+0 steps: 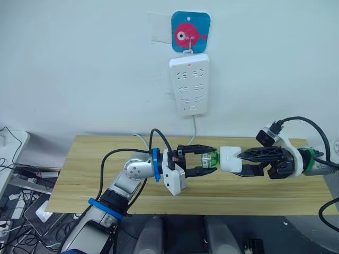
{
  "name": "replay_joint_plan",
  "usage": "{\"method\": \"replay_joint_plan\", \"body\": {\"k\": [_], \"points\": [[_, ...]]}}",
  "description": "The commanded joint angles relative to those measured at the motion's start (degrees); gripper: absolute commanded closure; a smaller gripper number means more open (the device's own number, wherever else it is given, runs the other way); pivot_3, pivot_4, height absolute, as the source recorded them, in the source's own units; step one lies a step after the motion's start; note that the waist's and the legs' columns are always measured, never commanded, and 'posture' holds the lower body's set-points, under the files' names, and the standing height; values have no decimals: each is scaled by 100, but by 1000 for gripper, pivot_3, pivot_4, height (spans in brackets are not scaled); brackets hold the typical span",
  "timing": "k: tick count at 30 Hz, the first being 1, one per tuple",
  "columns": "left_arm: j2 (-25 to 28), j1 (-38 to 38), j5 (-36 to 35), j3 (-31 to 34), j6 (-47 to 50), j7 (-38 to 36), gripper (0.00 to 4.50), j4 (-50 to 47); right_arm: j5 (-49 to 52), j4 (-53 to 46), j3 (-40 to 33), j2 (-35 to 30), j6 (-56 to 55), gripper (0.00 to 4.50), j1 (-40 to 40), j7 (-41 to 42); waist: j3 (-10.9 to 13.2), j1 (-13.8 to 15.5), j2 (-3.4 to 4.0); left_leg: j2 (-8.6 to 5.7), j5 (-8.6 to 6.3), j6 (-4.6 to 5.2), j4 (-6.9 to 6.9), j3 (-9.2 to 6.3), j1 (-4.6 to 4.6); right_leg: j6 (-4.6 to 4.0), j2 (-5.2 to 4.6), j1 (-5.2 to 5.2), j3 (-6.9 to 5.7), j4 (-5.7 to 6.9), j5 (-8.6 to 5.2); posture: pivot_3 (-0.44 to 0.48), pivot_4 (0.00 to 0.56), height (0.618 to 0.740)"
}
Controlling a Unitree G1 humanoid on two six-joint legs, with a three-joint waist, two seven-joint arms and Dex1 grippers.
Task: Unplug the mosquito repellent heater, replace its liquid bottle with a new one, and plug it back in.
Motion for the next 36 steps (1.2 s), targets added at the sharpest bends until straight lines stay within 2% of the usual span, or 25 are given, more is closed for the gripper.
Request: {"method": "replay_joint_plan", "body": {"k": [1,6,10,12,18,19,23,24,27,31,36], "points": [[-1,20,-190,-14,16,84,2238,-192,153,-1189,-509,-447,-211,14,452,-29,1,-1,2,0,0,0,-1,-4,-4,0,0,-1,-3,-2,0,-71,264,740],[15,-21,-299,28,99,77,2238,-150,152,-1327,-723,-802,-339,14,840,-69,2,1,1,-4,-1,1,3,-7,-13,1,-4,-3,-8,-9,0,-75,259,740],[44,1,-467,-3,231,-14,2238,-205,-560,-1070,-1040,-784,-310,14,821,116,2,-5,1,-4,0,1,3,-6,-11,4,-3,-3,-7,-4,2,-76,256,740],[70,37,-571,-17,319,-76,2238,-262,-1123,-597,-1155,-670,-357,370,586,227,2,-12,1,-4,0,1,3,-4,-9,4,-1,-3,-7,-3,2,-76,256,740],[111,72,-749,-9,464,-197,2238,-347,-3038,376,-1118,-166,-725,2343,-299,1199,1,-19,3,-1,0,1,2,6,-3,6,5,-4,1,-4,3,-82,244,740],[113,67,-769,-6,486,-213,2238,-361,-3296,494,-1105,-30,-806,2811,-423,1291,1,-14,2,-2,0,1,1,6,-3,6,5,-5,2,-4,3,-82,244,740],[104,138,-1130,-30,958,-352,2238,-609,-3963,530,-1215,632,-1044,4270,-574,1389,1,-8,2,-2,0,1,0,7,-4,6,5,-5,1,-5,3,-72,237,740],[99,172,-1265,-37,1178,-399,2238,-716,-4066,495,-1280,820,-1086,4460,-572,1328,1,-8,2,-1,0,1,-1,5,-5,6,5,-5,1,-7,3,-71,236,740],[87,300,-1743,-18,2029,-474,2238,-1156,-4244,295,-1453,1292,-1071,4460,-477,1140,1,-9,2,-3,0,0,0,7,-14,6,4,-15,4,-4,3,-69,237,740],[73,349,-2111,115,2972,-474,2238,-1549,-4303,-130,-1683,1619,-888,4460,-181,1039,1,7,2,-3,0,0,2,2,-32,6,3,-34,1,1,3,-64,237,740],[14,289,-2144,321,3594,-440,2238,-1475,-3636,-941,-2201,1733,-100,4460,275,882,1,1,3,-6,1,0,4,1,-38,6,3,-39,0,3,3,-71,237,740]]}}
